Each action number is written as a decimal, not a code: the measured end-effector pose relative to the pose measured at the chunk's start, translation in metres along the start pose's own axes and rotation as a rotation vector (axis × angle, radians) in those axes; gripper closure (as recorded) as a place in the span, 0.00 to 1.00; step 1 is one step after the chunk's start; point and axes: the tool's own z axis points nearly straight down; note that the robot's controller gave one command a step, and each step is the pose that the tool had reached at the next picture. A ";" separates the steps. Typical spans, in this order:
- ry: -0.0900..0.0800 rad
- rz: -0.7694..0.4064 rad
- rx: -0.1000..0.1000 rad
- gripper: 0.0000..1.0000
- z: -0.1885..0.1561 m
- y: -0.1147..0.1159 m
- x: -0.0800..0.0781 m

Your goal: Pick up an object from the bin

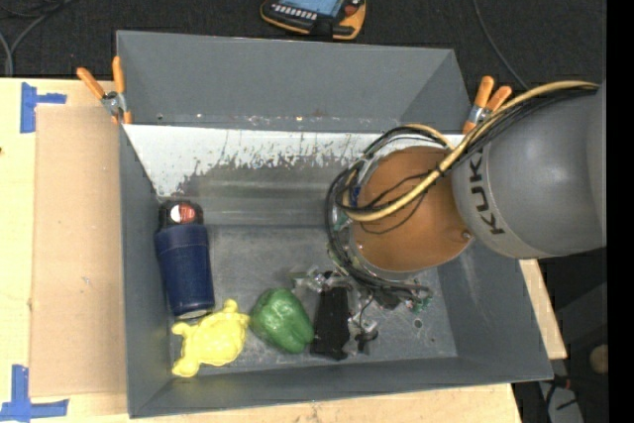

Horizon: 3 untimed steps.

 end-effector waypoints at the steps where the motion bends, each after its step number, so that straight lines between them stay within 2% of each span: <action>1: 0.003 -0.569 0.000 0.00 0.030 0.001 0.028; 2: -0.001 -0.245 0.000 1.00 0.029 -0.009 0.017; 3: -0.002 -0.245 0.000 1.00 0.029 -0.009 0.017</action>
Offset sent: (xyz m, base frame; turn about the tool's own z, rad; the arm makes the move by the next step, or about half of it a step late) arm -0.0076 -0.0183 -0.0289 -0.2474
